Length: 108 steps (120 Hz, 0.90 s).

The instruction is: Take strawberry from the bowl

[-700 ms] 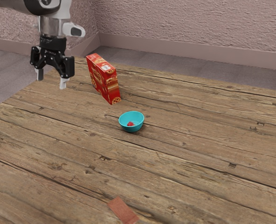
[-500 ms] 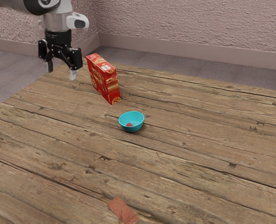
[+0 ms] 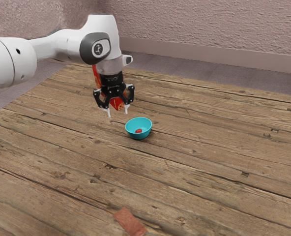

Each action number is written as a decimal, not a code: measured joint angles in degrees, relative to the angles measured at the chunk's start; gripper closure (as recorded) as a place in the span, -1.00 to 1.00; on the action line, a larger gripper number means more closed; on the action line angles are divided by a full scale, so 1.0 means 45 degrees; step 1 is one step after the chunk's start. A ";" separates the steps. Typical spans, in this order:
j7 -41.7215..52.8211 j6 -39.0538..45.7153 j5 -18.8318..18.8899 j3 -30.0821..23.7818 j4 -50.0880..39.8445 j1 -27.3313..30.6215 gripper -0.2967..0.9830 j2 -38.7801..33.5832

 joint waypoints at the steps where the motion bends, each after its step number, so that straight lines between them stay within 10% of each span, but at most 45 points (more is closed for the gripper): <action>1: -0.0093 0.0102 -0.0001 -0.0002 0.0112 0.0000 0.00 0.0100; 39: -0.2827 0.2069 0.0409 -0.0764 0.3114 0.0537 0.25 0.3585; 108: -0.5155 0.2567 0.1116 -0.0735 0.2960 0.0580 0.27 0.4317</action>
